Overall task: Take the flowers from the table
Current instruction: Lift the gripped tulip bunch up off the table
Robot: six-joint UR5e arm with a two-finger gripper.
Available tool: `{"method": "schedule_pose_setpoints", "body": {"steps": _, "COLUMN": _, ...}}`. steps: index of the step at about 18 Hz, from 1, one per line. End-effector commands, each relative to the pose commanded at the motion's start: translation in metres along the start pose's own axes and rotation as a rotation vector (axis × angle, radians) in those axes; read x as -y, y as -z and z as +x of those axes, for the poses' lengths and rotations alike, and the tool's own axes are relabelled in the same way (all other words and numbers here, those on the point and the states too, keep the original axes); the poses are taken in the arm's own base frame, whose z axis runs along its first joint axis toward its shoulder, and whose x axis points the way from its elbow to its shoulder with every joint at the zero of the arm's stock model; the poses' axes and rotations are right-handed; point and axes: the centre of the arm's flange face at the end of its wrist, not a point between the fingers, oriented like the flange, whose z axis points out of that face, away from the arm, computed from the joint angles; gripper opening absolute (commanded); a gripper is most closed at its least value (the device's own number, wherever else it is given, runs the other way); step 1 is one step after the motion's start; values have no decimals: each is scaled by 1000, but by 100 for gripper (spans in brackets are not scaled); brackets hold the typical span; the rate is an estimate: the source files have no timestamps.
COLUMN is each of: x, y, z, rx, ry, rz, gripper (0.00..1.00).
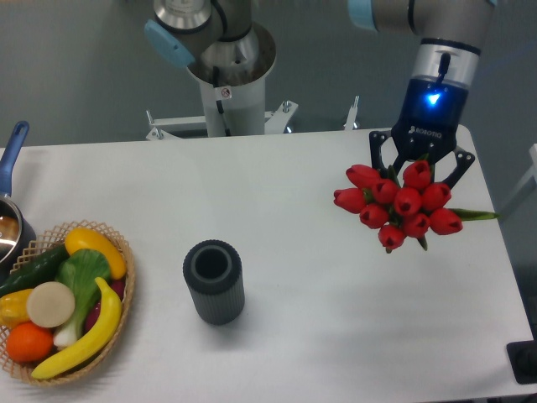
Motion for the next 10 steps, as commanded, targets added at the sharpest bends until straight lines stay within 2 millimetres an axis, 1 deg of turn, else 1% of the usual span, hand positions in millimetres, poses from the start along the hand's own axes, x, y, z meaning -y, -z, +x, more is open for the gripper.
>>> {"method": "schedule_pose_setpoints", "body": {"steps": 10, "x": -2, "y": 2, "z": -1, "rx": -4, "ry": 6, "rz": 18, "gripper": 48}}
